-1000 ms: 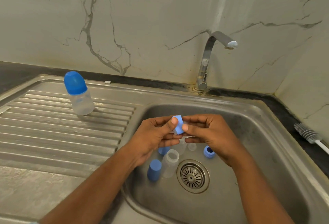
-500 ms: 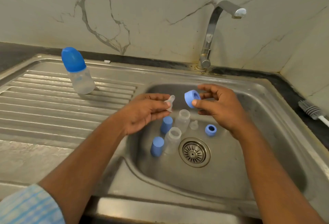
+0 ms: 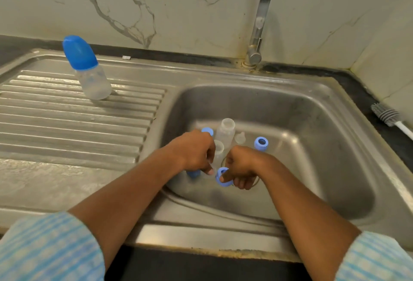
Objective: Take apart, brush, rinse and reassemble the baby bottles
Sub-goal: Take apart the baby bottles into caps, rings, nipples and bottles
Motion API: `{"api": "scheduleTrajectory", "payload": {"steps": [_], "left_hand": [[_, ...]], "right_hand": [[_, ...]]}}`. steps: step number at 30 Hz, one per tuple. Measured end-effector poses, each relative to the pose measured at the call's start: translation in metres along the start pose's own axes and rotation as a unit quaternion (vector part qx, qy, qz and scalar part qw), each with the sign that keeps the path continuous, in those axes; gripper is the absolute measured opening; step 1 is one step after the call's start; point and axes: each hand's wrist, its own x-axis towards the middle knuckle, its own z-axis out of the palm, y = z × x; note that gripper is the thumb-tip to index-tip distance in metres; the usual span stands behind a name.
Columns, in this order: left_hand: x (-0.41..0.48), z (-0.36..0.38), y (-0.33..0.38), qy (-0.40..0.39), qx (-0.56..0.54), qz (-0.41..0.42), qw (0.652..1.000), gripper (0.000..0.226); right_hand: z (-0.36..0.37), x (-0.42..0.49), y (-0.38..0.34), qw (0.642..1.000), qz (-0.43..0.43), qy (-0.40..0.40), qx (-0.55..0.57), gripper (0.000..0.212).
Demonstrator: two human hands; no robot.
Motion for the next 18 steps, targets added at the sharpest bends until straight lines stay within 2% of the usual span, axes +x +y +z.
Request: {"api": "scheduleTrajectory", "payload": {"steps": [5,8,18], "left_hand": [[0.011,0.025,0.004,-0.088,0.071,-0.036,0.993,0.028],[0.013,0.032,-0.001,-0.107,0.082,-0.051,0.990,0.024],[0.024,0.044,-0.008,-0.157,0.028,-0.069,0.985,0.033]], "right_hand": [[0.016,0.023,0.002,0.999,0.006,0.011,-0.039,0.030],[0.024,0.030,0.006,0.998,0.009,0.018,-0.055,0.029],[0.028,0.033,0.003,0.998,0.011,-0.029,-0.052,0.048]]}}
